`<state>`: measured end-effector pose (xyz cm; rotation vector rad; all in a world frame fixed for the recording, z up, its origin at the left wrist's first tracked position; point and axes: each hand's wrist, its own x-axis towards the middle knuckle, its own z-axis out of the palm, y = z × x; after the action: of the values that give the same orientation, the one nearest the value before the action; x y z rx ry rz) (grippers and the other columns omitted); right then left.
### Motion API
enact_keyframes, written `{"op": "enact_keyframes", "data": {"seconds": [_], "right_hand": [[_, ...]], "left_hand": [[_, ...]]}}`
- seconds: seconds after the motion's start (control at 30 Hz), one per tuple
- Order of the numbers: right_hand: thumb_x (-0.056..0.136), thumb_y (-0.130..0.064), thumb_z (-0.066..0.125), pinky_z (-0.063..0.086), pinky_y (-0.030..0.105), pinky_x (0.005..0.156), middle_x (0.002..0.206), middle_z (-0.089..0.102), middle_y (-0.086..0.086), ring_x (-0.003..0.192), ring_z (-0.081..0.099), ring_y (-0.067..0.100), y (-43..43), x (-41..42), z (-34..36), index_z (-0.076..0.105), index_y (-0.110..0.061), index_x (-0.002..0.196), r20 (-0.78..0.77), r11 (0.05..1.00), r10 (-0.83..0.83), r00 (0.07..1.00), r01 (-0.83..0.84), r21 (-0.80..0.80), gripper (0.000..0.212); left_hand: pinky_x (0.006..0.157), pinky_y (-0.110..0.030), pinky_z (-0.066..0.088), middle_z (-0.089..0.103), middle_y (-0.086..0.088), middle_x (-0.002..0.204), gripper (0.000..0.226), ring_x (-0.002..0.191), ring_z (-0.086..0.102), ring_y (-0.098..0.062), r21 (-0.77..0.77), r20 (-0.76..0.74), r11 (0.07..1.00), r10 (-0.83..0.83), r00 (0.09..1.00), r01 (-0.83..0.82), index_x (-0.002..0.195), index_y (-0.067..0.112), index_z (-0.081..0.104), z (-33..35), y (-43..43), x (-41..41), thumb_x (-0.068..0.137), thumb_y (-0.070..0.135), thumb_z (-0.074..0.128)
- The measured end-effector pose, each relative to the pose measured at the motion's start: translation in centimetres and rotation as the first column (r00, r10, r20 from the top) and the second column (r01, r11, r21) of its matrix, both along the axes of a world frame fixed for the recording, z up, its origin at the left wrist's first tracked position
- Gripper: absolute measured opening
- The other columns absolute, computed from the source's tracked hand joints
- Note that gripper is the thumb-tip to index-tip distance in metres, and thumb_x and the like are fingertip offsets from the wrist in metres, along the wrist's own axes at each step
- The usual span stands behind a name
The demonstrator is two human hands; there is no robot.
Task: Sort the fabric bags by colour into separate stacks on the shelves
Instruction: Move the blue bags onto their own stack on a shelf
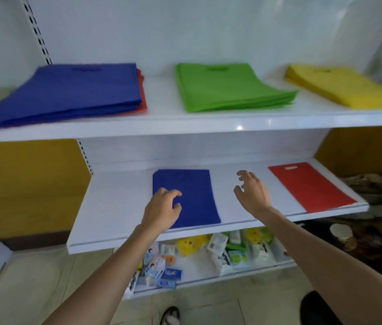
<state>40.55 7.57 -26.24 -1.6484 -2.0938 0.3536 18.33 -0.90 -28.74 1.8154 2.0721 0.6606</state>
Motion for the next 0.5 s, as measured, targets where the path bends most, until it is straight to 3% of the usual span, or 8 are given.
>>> {"op": "enact_keyframes", "data": {"seconds": [0.13, 0.3, 0.5], "right_hand": [[0.09, -0.014, 0.053, 0.044, 0.029, 0.074, 0.126, 0.055, 0.006, 0.106, 0.058, 0.023, -2.7, 2.8, 7.0, 0.048, -0.012, 0.129, -0.044, 0.985, -0.011, 0.999, 0.018, 0.17, 0.039], [0.088, -0.014, 0.054, 0.046, 0.035, 0.077, 0.122, 0.056, 0.006, 0.105, 0.057, 0.025, -3.8, 3.9, 14.4, 0.051, -0.011, 0.125, -0.056, 0.94, 0.019, 0.998, 0.001, 0.341, 0.037], [0.085, -0.012, 0.056, 0.044, 0.034, 0.078, 0.117, 0.059, 0.01, 0.107, 0.054, 0.027, -1.7, -0.4, 19.7, 0.053, -0.008, 0.122, -0.06, 0.877, 0.083, 0.995, -0.045, 0.478, 0.037]], "left_hand": [[0.089, -0.028, 0.045, 0.049, -0.001, 0.122, 0.033, 0.109, 0.05, -0.016, 0.174, -0.009, 0.983, -0.059, 0.998, 0.06, 0.126, 0.021, 0.054, 6.7, -1.7, 3.2, 0.093, 0.021, 0.048], [0.084, -0.032, 0.046, 0.051, 0.001, 0.114, 0.03, 0.098, 0.055, -0.014, 0.338, -0.019, 0.936, -0.102, 0.995, 0.103, 0.119, 0.02, 0.058, 14.2, -2.1, 5.6, 0.091, 0.017, 0.05], [0.084, -0.037, 0.048, 0.054, -0.003, 0.111, 0.027, 0.094, 0.058, -0.018, 0.475, -0.038, 0.88, -0.012, 0.999, 0.029, 0.113, 0.017, 0.061, 19.8, -2.0, 0.9, 0.087, 0.013, 0.054]]}}
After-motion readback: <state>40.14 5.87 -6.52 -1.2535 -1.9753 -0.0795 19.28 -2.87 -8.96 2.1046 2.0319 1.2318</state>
